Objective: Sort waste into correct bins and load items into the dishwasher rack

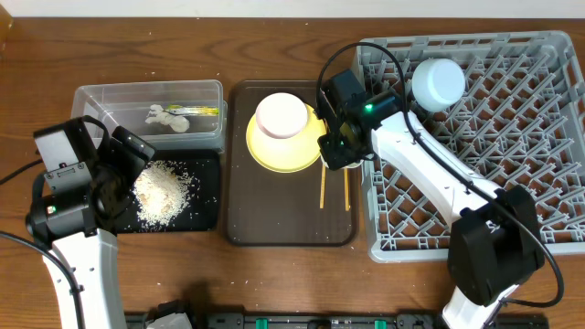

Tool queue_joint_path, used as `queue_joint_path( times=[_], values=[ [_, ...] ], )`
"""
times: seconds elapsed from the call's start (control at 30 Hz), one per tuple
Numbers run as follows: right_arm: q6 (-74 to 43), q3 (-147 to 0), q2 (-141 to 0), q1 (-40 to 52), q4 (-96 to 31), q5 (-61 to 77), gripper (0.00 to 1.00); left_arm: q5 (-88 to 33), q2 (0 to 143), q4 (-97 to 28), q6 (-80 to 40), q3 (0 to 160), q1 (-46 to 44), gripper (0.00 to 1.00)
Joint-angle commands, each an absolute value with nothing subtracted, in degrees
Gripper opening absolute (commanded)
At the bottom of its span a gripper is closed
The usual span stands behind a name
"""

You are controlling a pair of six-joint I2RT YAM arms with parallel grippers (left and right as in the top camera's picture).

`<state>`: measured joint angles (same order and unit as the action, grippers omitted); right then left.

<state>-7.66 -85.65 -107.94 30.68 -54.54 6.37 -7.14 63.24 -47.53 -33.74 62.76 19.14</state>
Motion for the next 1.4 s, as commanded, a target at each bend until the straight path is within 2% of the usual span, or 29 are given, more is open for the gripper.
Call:
queue_joint_path(
  times=[0.0, 0.8, 0.87, 1.0, 1.37],
  values=[
    [-8.3, -85.3, -106.4, 30.8, -54.5, 5.8, 0.09, -6.8, 63.3, -47.5, -34.2, 63.6, 19.4, 0.94],
    [-8.3, -83.8, -106.4, 30.7, -53.1, 5.8, 0.06, -6.8, 63.3, -47.5, -34.2, 63.6, 19.4, 0.94],
    [-8.3, -83.8, -106.4, 30.7, -53.0, 5.8, 0.02, -6.8, 63.3, -47.5, -34.2, 63.6, 19.4, 0.94],
    [-8.3, -84.0, -106.4, 30.7, -52.9, 5.8, 0.01, -6.8, 63.3, -47.5, -34.2, 63.6, 19.4, 0.94],
    [-6.6, -93.5, -101.3, 28.6, -52.9, 12.4, 0.01, -6.8, 63.3, -47.5, -34.2, 63.6, 19.4, 0.94]
  ],
)
